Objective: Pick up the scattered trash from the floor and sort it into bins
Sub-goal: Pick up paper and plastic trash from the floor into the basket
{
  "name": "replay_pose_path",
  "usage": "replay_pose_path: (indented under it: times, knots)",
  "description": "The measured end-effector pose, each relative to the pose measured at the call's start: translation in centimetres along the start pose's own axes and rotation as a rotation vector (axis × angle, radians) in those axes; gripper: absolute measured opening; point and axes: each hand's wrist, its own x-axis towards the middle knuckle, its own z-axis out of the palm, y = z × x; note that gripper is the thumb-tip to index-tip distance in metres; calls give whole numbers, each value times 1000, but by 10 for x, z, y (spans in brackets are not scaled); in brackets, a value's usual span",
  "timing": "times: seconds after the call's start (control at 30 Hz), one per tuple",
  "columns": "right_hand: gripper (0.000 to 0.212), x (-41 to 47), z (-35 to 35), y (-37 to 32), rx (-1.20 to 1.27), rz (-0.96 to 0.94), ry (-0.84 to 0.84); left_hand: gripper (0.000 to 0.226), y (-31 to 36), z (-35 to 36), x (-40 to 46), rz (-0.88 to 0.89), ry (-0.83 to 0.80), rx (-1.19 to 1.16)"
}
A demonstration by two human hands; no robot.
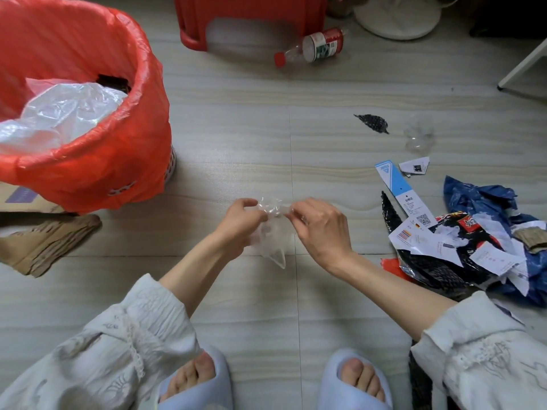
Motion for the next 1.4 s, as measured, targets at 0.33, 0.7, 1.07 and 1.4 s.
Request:
replay_pose_path:
  times: [0.33,0.7,1.07,1.4]
  knots:
    - [47,-13,3,-26,162,-129,-222,22,7,-17,-2,13,-162,-713]
    - [58,32,-16,-16,185,-295,-258,44,61,-19,-18,421,133,29]
    - [25,156,-40,-127,589,29,26,38,161,-156,-74,1152,1020,313]
    - [35,210,22,-189,556,456,-362,19,146,-218,-2,806,903,1209]
